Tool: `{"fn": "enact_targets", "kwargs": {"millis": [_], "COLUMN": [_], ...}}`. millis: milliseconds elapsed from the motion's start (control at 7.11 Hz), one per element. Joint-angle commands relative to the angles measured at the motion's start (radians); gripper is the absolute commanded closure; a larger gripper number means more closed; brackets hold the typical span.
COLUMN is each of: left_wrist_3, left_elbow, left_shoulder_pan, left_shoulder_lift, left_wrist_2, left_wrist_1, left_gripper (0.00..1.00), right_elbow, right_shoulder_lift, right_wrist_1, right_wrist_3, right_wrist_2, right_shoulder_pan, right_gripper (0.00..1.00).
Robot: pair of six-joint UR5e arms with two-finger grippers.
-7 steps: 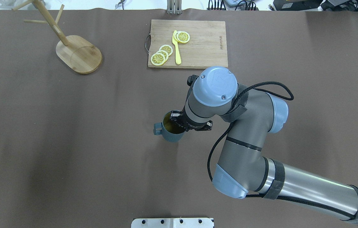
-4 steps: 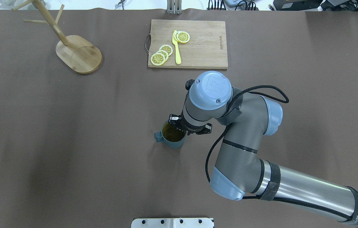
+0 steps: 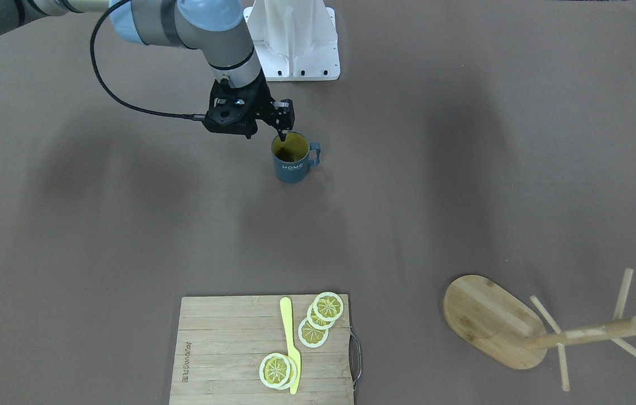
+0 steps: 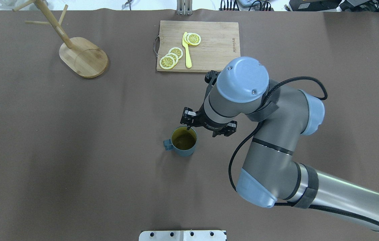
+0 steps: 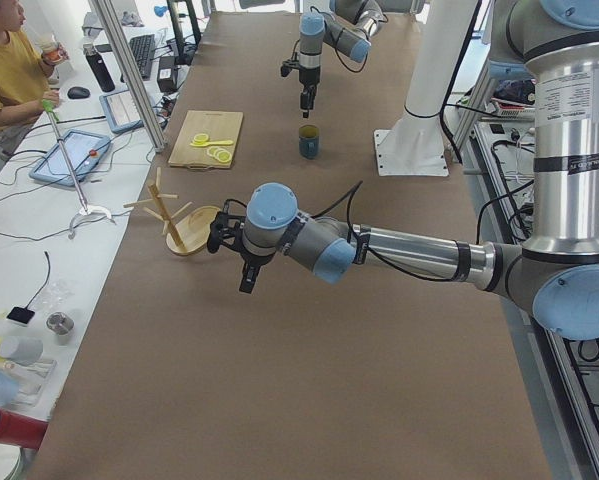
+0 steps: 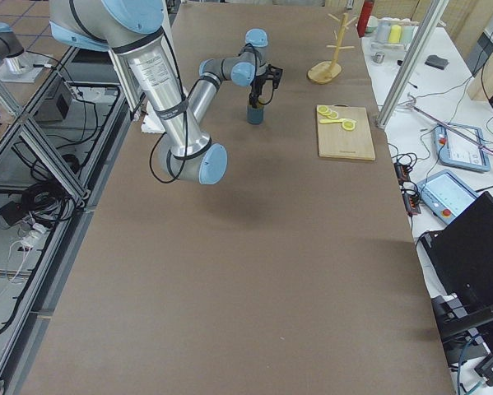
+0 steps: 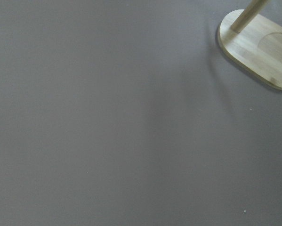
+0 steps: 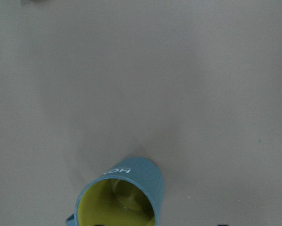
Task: Hang cup on storage rack
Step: 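Release the mug and raise the right gripper while the left arm reaches in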
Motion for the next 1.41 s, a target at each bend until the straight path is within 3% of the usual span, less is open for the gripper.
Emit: {"fn": "enact_targets", "kwargs": {"millis": [0, 141, 281, 563, 704, 985, 1266], "left_wrist_3": [-0.160, -0.260, -0.265, -0.256, -0.245, -0.209, -0.175], "left_elbow": [-0.077, -0.085, -0.088, -0.096, -0.094, -0.085, -0.064], "left_shoulder_pan": [0.121, 0.198, 0.273, 0.499, 0.582, 0.730, 0.801], "left_shoulder_lift": [-0.013, -0.098, -0.158, -0.260, -0.293, -0.332, -0.377], "left_wrist_2": [0.008, 0.012, 0.048, 0.271, 0.332, 0.480, 0.490], "left_wrist_1": [-0.145, -0.149, -0.149, -0.156, -0.156, -0.155, -0.156], "left_gripper": [0.02, 0.04, 0.17, 0.20, 0.28, 0.29, 0.29], "right_elbow": [0.122, 0.123, 0.123, 0.121, 0.114, 0.065, 0.057], "right_shoulder_lift": [-0.126, -0.162, -0.195, -0.249, -0.275, -0.297, -0.324], "right_wrist_1": [-0.018, -0.018, -0.018, -0.018, -0.018, -0.018, -0.018], "right_wrist_3": [-0.042, -0.109, -0.194, -0.287, -0.366, -0.491, -0.546], "right_wrist_2": [0.072, 0.074, 0.091, 0.106, 0.120, 0.143, 0.147], "right_shoulder_pan": [0.098, 0.128, 0.167, 0.231, 0.271, 0.352, 0.392], "right_gripper": [0.00, 0.00, 0.00, 0.00, 0.00, 0.00, 0.00]}}
